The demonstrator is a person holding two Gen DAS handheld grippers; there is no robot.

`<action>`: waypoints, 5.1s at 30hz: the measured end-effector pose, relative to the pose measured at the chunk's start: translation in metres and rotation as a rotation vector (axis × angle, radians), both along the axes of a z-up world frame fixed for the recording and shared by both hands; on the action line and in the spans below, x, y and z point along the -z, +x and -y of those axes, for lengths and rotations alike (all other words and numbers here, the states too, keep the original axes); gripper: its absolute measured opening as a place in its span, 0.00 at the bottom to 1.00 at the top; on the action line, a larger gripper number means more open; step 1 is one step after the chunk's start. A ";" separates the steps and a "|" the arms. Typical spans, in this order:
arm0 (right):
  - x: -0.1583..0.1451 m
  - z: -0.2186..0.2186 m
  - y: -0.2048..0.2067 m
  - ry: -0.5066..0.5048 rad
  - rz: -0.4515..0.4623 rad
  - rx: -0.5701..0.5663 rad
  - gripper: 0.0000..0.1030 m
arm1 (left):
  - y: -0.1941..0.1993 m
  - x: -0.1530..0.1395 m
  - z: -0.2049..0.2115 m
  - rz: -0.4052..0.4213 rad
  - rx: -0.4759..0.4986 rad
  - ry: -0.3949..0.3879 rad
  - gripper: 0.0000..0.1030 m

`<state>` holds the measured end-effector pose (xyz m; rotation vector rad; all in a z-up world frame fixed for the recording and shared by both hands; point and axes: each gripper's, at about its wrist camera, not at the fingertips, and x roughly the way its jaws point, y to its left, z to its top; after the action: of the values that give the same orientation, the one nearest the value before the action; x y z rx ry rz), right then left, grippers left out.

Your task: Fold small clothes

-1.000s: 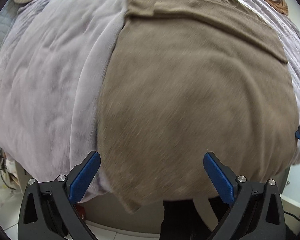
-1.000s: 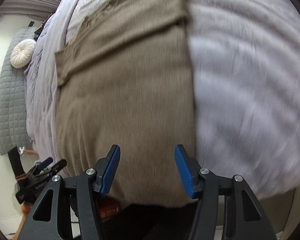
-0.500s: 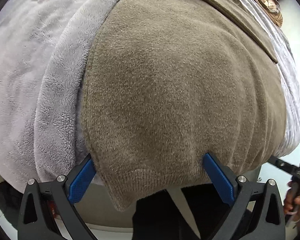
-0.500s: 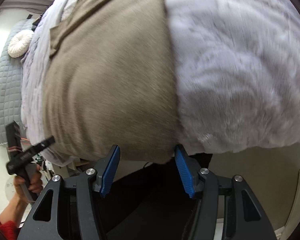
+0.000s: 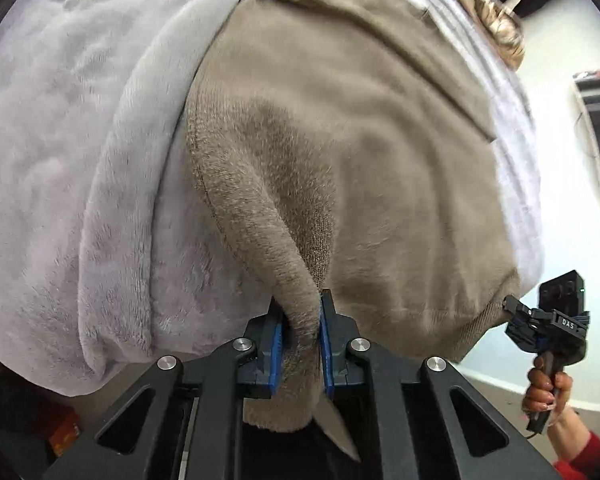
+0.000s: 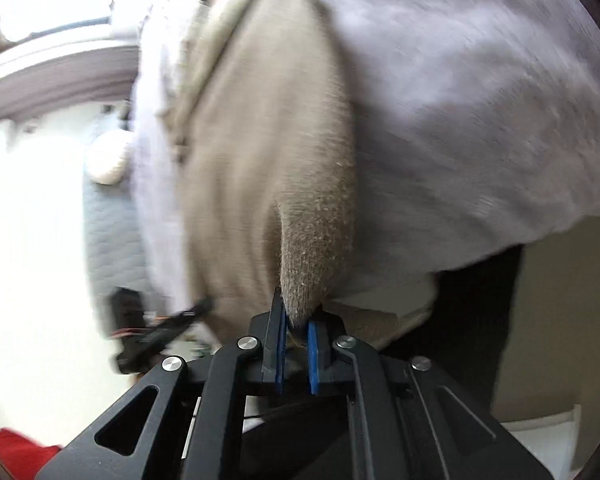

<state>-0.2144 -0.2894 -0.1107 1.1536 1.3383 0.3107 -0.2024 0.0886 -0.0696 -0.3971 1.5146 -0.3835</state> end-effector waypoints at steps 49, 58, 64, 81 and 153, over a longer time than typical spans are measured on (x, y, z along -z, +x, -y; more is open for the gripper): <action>-0.040 -0.090 0.188 -1.356 0.486 -0.986 0.58 | 0.277 0.029 0.113 0.067 0.338 0.261 0.87; -0.054 -0.087 0.222 -1.115 0.390 -0.797 0.11 | 0.274 0.009 0.091 0.118 0.214 0.167 0.13; -0.088 0.010 0.255 -0.750 0.230 -0.276 0.11 | 0.261 -0.031 0.083 0.219 0.156 0.132 0.13; -0.085 0.036 0.367 -0.679 0.267 -0.229 0.11 | 0.364 -0.027 0.092 0.335 0.049 0.254 0.07; 0.034 0.073 0.161 -0.090 -0.154 0.509 0.10 | 0.179 0.044 -0.025 -0.137 -0.464 0.129 0.23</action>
<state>-0.0536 -0.3624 -0.1452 1.4139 1.1277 -0.2087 -0.0231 0.1137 -0.1135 -0.6634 1.5155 0.1079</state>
